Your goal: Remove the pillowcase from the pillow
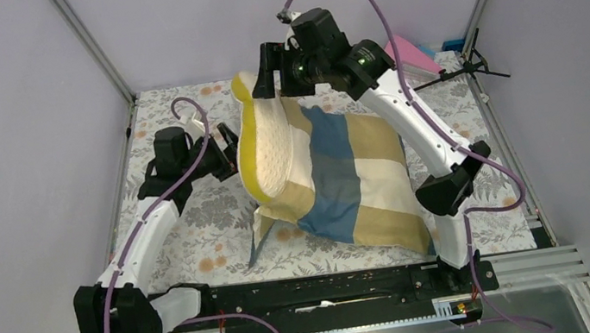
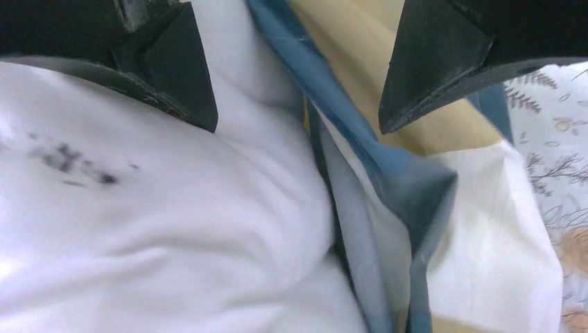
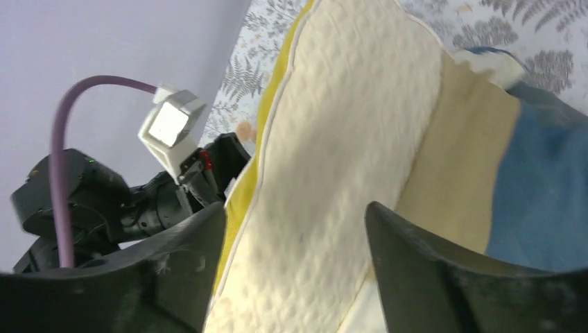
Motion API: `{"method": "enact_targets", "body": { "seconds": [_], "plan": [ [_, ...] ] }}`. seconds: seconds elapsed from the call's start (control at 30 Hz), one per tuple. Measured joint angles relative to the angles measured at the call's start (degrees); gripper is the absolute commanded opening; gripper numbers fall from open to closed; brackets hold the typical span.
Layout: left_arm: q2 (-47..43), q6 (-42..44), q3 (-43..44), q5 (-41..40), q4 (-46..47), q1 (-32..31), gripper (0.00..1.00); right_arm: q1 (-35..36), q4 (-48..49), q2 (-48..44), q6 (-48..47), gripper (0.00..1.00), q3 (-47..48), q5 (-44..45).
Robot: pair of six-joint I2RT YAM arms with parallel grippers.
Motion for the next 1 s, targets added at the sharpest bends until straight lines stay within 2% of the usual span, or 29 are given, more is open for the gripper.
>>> {"method": "enact_targets", "body": {
  "seconds": [0.13,0.27,0.43,0.5,0.53,0.7,0.83,1.0],
  "plan": [
    [-0.2,0.0,0.0,-4.3,-3.8,1.1,0.94,0.0,-3.7,1.1,-1.8,0.93,-0.5,0.9],
    [-0.2,0.8,0.1,-13.1,-12.0,3.2,0.94,0.0,-4.7,-2.0,-3.6,0.94,-7.3,3.3],
    [-0.3,-0.5,0.7,-24.7,-20.3,5.4,0.99,0.0,-3.7,-9.0,-4.1,0.97,-23.2,4.7],
    [-0.3,-2.3,1.8,-31.6,-24.5,5.8,0.99,0.0,-1.0,-13.0,-3.6,0.97,-32.1,4.5],
    [-0.4,-4.1,3.1,-38.0,-28.2,6.1,0.99,0.0,0.3,-15.0,-3.3,0.98,-36.5,4.3],
    [-3.3,-8.0,5.5,-49.6,-33.8,6.9,0.99,0.0,4.9,-22.2,-0.3,0.97,-51.0,3.0],
    [-6.5,-7.6,5.6,-48.7,-33.2,6.9,0.99,0.0,7.9,-25.3,1.7,0.96,-56.2,2.6],
    [-8.0,-5.2,4.1,-38.4,-27.0,6.9,0.99,0.3,11.2,-26.2,3.1,0.93,-57.0,2.6]
  ]
}}
